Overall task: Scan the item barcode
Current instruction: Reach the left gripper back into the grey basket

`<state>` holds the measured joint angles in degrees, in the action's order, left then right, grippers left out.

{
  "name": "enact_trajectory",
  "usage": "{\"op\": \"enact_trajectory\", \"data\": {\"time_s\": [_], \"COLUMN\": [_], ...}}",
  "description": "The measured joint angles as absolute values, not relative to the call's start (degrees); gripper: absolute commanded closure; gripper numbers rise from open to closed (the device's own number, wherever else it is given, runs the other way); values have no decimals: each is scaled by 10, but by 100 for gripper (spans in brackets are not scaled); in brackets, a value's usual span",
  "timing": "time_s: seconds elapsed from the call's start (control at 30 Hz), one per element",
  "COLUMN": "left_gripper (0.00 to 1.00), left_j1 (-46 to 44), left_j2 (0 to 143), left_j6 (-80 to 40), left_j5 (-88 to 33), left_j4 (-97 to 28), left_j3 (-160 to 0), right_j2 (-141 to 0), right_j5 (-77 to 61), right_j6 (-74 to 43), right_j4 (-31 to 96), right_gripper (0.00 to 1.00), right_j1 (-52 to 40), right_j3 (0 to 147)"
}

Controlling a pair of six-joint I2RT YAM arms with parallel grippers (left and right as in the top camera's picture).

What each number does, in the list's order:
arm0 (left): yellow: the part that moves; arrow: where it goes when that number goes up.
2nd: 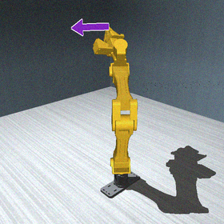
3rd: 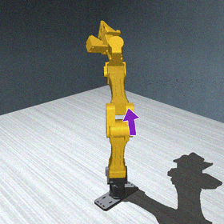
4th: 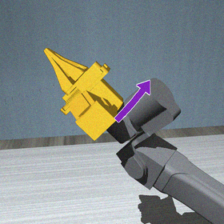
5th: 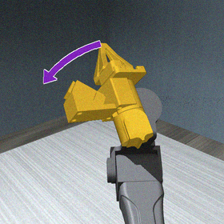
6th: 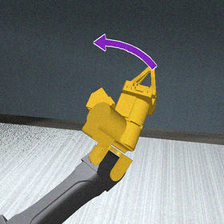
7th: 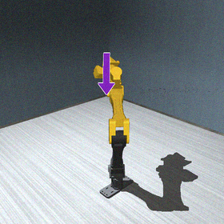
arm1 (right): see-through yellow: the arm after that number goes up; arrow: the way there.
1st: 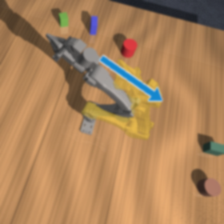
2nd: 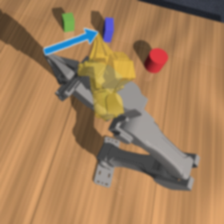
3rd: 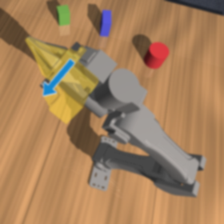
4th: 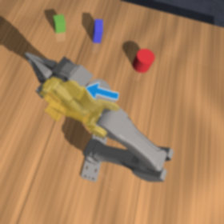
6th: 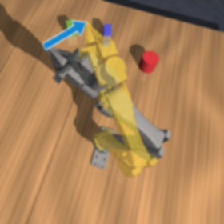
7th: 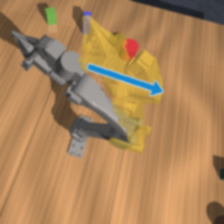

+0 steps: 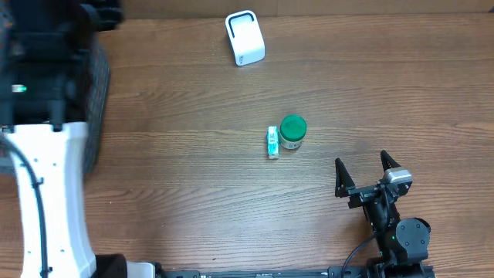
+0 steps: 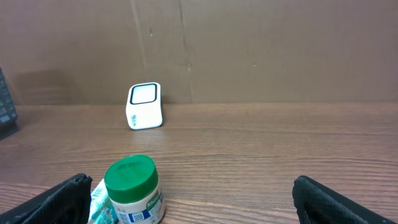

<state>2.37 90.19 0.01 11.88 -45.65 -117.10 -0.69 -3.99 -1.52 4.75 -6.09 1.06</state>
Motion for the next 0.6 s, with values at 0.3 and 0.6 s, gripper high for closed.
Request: {"op": "enact_trajectory", "data": {"time_s": [0.3, 0.6], "left_gripper": [21, 12], "left_j1": [209, 287], "left_j2": [973, 1080], "left_j6": [5, 32], "left_j5": [-10, -73], "left_j4": [-526, -560], "left_j3": [-1171, -1170], "right_j2": [-7, -7], "right_j5": [-40, -40], "right_j6": [-15, -15], "right_j4": [48, 48], "right_gripper": [0, 0], "right_j1": [-61, -61], "right_j3": [11, 11]}}
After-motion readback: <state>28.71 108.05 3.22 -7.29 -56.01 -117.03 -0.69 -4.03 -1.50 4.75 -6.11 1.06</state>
